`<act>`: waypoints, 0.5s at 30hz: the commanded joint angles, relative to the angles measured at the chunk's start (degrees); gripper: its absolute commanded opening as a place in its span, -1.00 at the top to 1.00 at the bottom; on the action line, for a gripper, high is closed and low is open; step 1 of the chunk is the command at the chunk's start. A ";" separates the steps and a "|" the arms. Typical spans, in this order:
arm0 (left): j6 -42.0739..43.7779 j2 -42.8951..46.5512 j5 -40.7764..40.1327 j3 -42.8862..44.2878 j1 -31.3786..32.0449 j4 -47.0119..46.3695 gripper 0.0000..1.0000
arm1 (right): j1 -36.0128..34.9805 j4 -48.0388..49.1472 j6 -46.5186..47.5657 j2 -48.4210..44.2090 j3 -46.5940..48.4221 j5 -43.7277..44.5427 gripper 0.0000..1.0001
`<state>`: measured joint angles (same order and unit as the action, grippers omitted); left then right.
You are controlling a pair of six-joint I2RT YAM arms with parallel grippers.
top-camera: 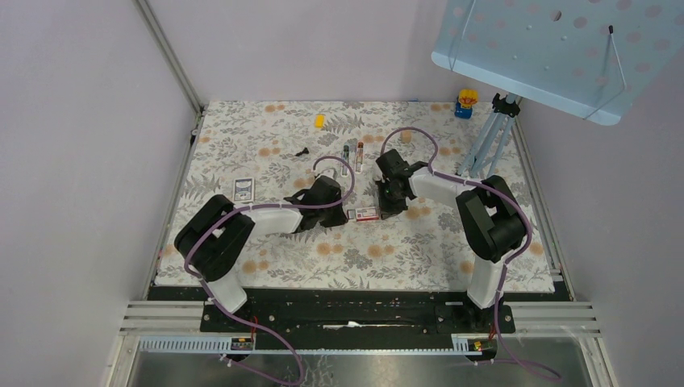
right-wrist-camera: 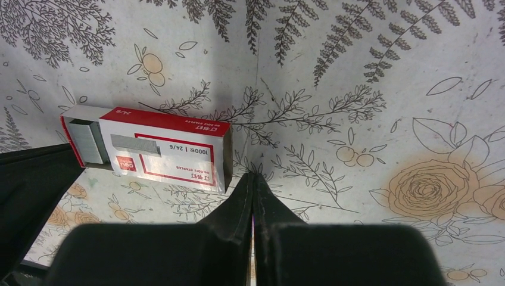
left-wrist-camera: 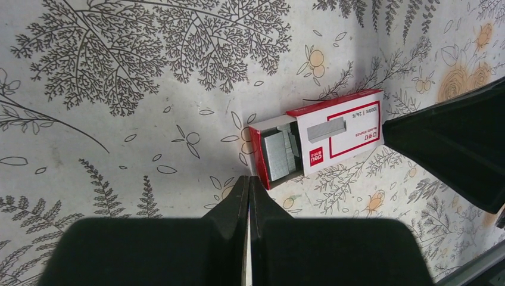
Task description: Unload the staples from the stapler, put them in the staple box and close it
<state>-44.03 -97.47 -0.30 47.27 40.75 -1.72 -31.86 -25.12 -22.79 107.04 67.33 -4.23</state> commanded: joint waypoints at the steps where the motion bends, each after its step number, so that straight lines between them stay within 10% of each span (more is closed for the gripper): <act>1: 0.26 -2.17 -0.06 0.55 0.56 1.89 1.00 | -1.07 -3.35 0.91 1.81 1.19 -1.43 1.00; 15: 0.52 -3.71 0.03 1.90 1.51 1.89 1.00 | -1.51 -3.47 0.35 2.38 2.59 -2.86 1.00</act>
<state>-44.03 -98.87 -0.32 48.62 41.47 -2.28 -32.16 -26.61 -22.79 107.85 68.49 -5.67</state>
